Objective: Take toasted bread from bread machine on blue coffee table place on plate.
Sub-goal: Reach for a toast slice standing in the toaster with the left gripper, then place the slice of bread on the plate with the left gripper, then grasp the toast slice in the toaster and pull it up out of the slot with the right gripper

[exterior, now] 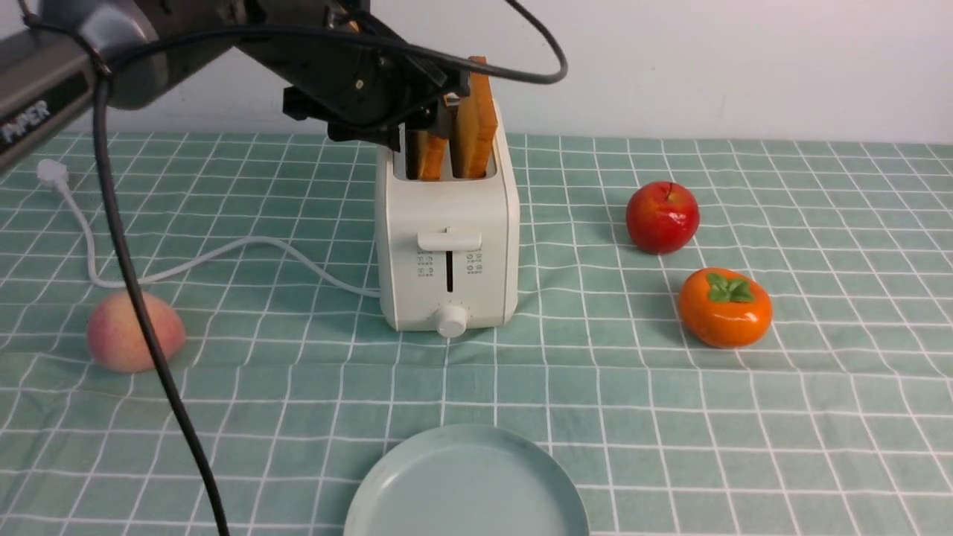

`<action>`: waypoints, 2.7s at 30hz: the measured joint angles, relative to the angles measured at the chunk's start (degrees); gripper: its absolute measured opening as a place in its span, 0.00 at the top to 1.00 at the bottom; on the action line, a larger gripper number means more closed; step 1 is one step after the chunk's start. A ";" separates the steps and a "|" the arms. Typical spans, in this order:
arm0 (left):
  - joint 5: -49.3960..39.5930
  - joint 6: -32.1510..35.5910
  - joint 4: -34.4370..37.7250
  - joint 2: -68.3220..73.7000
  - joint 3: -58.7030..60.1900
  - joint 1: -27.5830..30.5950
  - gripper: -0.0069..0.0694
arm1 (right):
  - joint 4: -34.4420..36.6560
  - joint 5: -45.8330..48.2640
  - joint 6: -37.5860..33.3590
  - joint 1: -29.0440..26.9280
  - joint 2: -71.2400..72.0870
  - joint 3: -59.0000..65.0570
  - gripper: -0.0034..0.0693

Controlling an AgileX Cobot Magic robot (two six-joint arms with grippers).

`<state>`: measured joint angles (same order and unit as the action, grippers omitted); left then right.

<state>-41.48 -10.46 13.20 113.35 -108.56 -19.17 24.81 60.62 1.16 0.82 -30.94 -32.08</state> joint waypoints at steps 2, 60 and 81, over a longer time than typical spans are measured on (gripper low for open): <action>2.43 0.00 0.12 1.36 0.00 0.00 0.21 | 0.00 -0.10 0.00 0.00 0.00 0.00 0.95; -4.01 19.91 23.17 -19.77 56.13 -0.04 0.41 | 0.03 4.08 -2.99 0.00 -10.26 -16.43 0.82; -7.11 -1.25 -3.06 -57.68 57.45 -0.04 0.93 | -9.23 3.57 1.76 17.98 -56.97 -65.76 0.65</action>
<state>-48.60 -11.71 10.14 55.67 -51.10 -19.21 15.58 64.19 2.92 18.80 -87.91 -97.84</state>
